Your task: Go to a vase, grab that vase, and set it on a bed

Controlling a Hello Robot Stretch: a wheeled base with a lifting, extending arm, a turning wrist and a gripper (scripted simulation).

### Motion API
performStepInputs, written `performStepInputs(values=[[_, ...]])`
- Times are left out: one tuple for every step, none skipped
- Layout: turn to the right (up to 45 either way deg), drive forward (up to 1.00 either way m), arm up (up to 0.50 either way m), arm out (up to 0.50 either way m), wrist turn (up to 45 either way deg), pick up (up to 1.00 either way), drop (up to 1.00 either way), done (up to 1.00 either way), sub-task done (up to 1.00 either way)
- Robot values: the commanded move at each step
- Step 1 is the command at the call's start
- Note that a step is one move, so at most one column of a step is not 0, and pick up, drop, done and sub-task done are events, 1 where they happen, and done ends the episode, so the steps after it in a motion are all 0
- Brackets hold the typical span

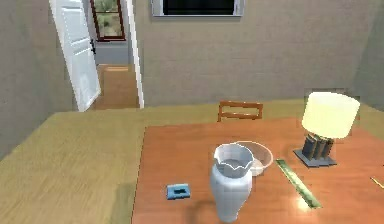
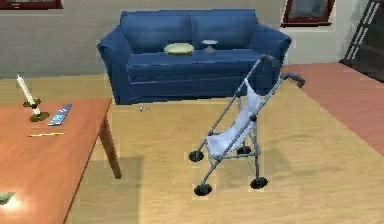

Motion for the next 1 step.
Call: performStepInputs(values=[[-45.0,0.0,0.0,0.0,0.0,0.0,0.0,0.0,0.0]])
